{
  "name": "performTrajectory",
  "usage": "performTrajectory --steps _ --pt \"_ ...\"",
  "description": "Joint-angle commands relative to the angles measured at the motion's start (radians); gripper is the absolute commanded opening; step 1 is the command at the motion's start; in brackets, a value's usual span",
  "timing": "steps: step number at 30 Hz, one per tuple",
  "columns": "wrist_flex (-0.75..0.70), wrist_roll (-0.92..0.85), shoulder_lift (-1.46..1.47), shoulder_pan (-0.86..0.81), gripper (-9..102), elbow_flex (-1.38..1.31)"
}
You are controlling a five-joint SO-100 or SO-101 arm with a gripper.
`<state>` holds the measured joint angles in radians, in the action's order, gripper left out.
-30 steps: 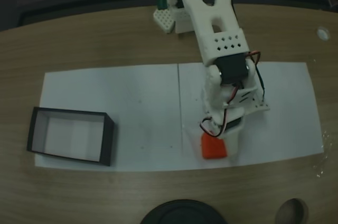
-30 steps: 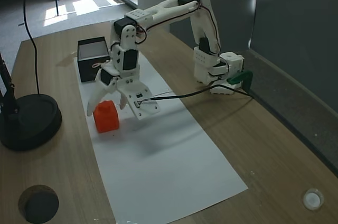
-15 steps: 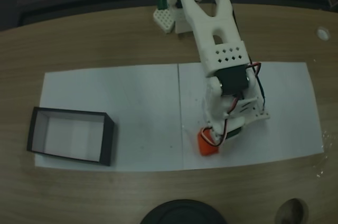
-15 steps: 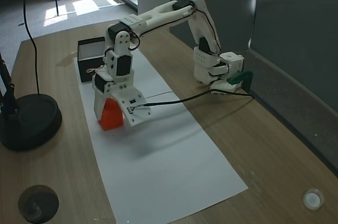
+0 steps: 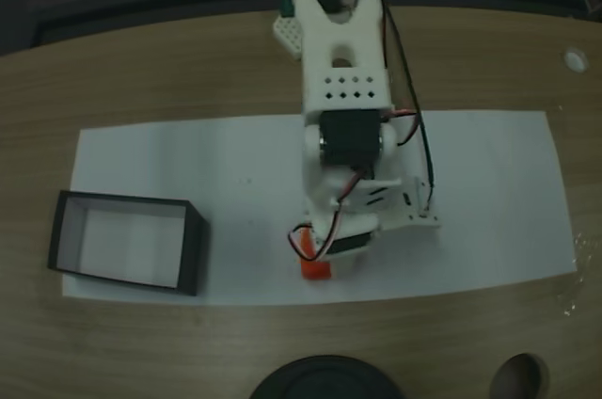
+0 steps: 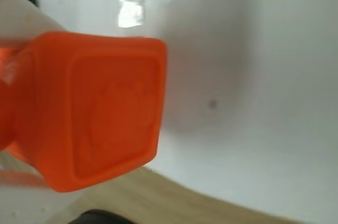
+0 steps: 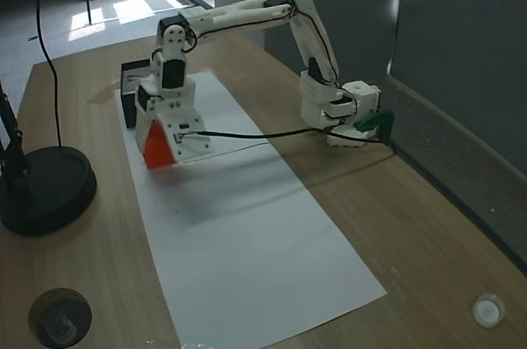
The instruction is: Grab a orange square and put it in the box.
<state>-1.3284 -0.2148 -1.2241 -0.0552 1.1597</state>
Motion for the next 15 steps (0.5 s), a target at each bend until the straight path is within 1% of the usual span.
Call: performTrajectory --steps 1,7,10,15 --pt "-0.044 -0.054 -0.186 -0.1 2 -0.189" --pt "-0.094 -0.149 -0.249 -0.327 2 -0.365" --pt "-0.078 -0.195 -0.235 -0.43 2 -0.39" --pt "-0.035 -0.227 -0.173 -0.528 2 -0.393"
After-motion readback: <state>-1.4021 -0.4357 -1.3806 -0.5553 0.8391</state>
